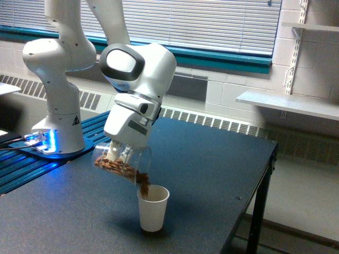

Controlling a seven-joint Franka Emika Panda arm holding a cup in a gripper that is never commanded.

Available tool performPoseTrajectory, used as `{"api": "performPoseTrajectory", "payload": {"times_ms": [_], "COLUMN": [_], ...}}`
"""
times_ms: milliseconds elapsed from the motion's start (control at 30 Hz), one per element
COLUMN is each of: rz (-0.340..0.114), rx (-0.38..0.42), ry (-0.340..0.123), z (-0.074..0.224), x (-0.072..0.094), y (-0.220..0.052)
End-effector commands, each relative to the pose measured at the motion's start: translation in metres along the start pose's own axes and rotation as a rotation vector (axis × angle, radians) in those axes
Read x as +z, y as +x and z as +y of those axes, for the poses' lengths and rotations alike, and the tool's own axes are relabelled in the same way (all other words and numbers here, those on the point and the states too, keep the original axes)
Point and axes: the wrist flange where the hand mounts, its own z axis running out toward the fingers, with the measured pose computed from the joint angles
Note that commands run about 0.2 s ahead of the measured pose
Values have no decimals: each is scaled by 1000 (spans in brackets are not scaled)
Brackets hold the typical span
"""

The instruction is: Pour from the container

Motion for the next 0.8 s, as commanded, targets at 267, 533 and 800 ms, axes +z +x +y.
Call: {"api": "performPoseTrajectory", "payload": {"times_ms": [267,533,800], "rz": [20,25,18], "rx": [-50,-67,-84], "ry": [-20,-38,-54], "z": [-3,-2,0], "x": [-11,-15,-17], "y": [6,9,10]}}
